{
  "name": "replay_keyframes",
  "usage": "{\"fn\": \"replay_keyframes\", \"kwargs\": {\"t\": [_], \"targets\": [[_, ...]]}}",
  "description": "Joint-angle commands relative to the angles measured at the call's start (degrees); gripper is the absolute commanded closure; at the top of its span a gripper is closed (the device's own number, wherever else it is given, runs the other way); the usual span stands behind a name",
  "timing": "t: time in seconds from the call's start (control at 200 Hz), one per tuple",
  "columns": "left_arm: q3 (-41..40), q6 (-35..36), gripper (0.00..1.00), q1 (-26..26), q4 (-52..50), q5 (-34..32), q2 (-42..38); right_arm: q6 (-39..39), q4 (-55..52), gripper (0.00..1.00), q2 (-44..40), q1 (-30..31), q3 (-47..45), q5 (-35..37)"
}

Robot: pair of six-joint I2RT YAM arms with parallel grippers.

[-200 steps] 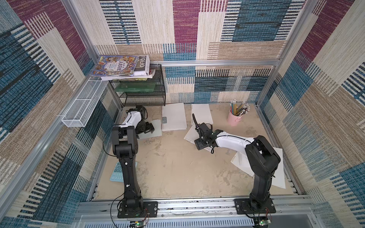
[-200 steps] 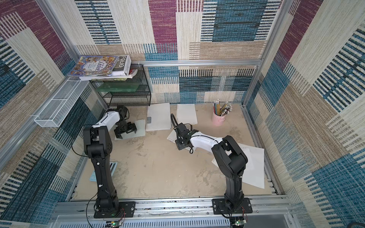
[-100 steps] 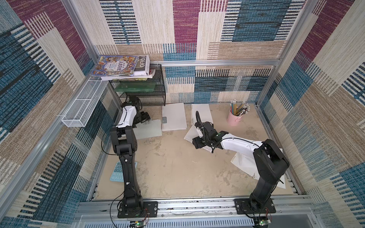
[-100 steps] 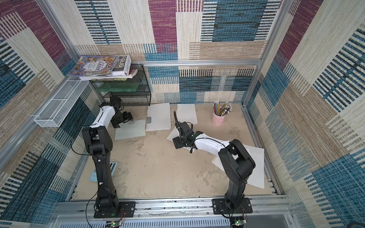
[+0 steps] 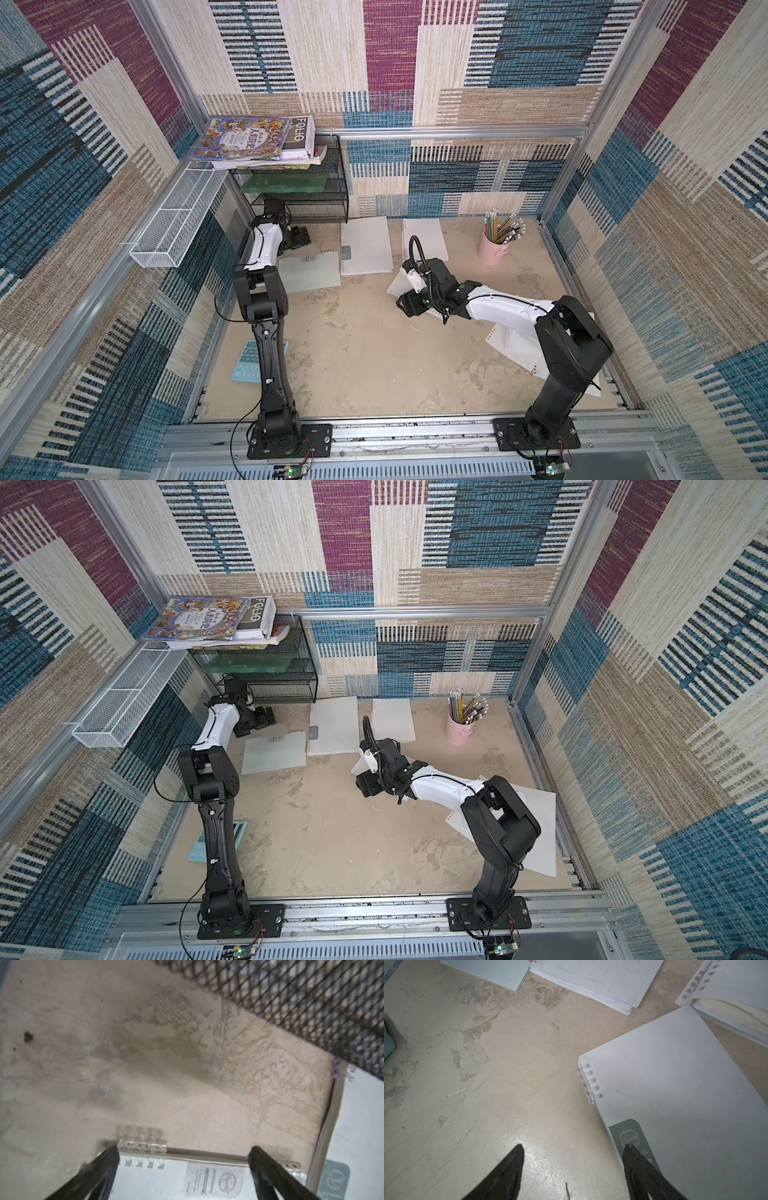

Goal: Tear off pages from different notebooks
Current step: Move the notebook to the center of the board.

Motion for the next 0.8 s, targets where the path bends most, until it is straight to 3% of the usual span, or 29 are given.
{"fn": "replay_keyframes", "kwargs": {"t": [0.0,0.1,0.341,0.651,0.796], "targets": [[3.47,4.86,0.01,0.2,-1.18,-0.96,2.49,-1.02,1.23,0.23,0.79,0.09,0.59,-2.01],[7.78,4.27,0.01,0.41,-6.15,0.21,4.28,-0.99,0.88,0.24,1.02,0.14,1.31,-2.56],[0.21,2.34,0.03,0.8,-11.9,4.61,3.04,-1.92,1.96,0.24,-1.09,-0.41,0.9,-4.62],[-20.1,-0.35,0.06,0.42,-11.72,3.84,-6.88,-1.5,4.48,0.23,-5.12,-3.07,-2.47,-7.66],[-35.48,-5.65,0.09,-0.14,-10.36,4.66,-15.09,-1.35,4.32,0.23,-5.52,-3.25,-2.64,-8.15]]}}
